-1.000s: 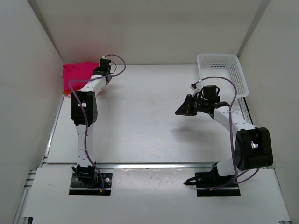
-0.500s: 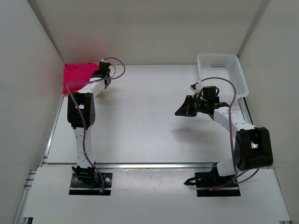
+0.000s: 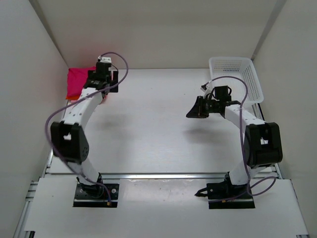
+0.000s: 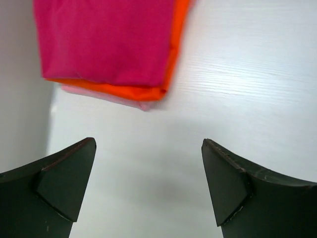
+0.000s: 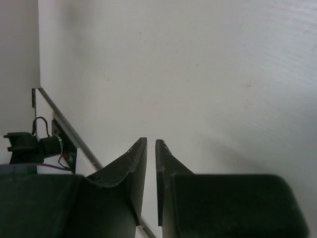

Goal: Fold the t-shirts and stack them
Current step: Put the neatly folded tshirt into the corner of the board with the left arm

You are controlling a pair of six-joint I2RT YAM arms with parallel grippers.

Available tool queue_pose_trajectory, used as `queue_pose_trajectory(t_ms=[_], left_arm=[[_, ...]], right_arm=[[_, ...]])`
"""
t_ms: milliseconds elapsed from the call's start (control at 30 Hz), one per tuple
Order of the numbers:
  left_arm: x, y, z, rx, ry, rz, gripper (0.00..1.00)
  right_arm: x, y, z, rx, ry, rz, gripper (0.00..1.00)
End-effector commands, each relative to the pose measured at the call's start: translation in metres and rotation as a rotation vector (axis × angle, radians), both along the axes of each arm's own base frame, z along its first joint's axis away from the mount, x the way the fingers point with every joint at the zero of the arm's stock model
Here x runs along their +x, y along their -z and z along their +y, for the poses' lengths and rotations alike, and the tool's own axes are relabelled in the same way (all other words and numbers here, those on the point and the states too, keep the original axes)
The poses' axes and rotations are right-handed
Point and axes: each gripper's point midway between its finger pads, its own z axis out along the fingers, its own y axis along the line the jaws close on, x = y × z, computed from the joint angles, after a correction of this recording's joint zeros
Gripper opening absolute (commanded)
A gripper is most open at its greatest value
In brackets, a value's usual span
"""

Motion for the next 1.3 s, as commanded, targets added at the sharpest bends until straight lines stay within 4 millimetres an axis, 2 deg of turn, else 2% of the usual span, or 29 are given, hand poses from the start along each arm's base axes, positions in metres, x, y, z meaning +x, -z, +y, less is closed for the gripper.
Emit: queue_pose_trajectory(t_ms=[0,33,67,100,133,167,233,267,333,433,533,633,767,1067,1167,1267], left_arm=[[-0.059,-0.019,-0.033,-0.288,0.079,-0.005,0.99],[-0.067,-0.019,-0.040,-0.387,0.116,0.004,0.99],[-0.085,-0.017,-0.045,-0.445,0.148,0.017,0.98],[-0.101,-0.015,-0.038,-0.481,0.124,0.018,0.98],[-0.114,-0.022,-0.037,-0.502,0.135,0.000,0.99],[-0.124,-0.013,-0.034,-0.497,0.118,0.015,0.98],[-0.146,-0.020,-0.037,-0.490,0.140,-0.011,0.99],[-0.157,-0.010,-0.038,-0.484,0.143,0.023,0.98],[-0.172,-0.006,-0.045,-0.478,0.168,0.046,0.99],[-0.194,0.012,-0.042,-0.487,0.143,0.177,0.99],[-0.206,0.021,-0.038,-0.458,0.129,0.238,0.99],[-0.213,0.017,-0.035,-0.483,0.131,0.183,0.99],[-0.223,0.008,-0.042,-0.552,0.181,0.115,0.98],[-0.240,0.026,-0.046,-0.561,0.172,0.186,0.99],[-0.240,0.019,-0.042,-0.564,0.165,0.146,0.98],[-0.245,0.022,-0.044,-0.576,0.173,0.150,0.98]], right_arm=[[0.020,-0.011,0.001,-0.037,-0.054,-0.078,0.12],[0.021,-0.010,0.003,-0.046,-0.058,-0.080,0.12],[0.023,-0.010,0.003,-0.050,-0.066,-0.093,0.12],[0.024,-0.012,0.005,-0.055,-0.067,-0.103,0.12],[0.023,-0.011,0.005,-0.058,-0.064,-0.104,0.13],[0.024,-0.009,0.003,-0.068,-0.064,-0.107,0.13],[0.022,-0.007,0.006,-0.078,-0.063,-0.095,0.14],[0.023,-0.008,0.006,-0.082,-0.069,-0.107,0.14],[0.023,-0.010,0.009,-0.096,-0.071,-0.122,0.15],[0.024,-0.013,0.009,-0.113,-0.064,-0.136,0.16],[0.024,-0.016,0.007,-0.129,-0.049,-0.130,0.20],[0.025,-0.020,0.005,-0.131,-0.037,-0.156,0.19],[0.027,-0.021,0.002,-0.150,-0.033,-0.181,0.20],[0.032,-0.014,0.002,-0.169,-0.046,-0.169,0.20],[0.033,-0.010,0.001,-0.178,-0.041,-0.167,0.21],[0.030,-0.008,0.001,-0.175,-0.048,-0.165,0.21]])
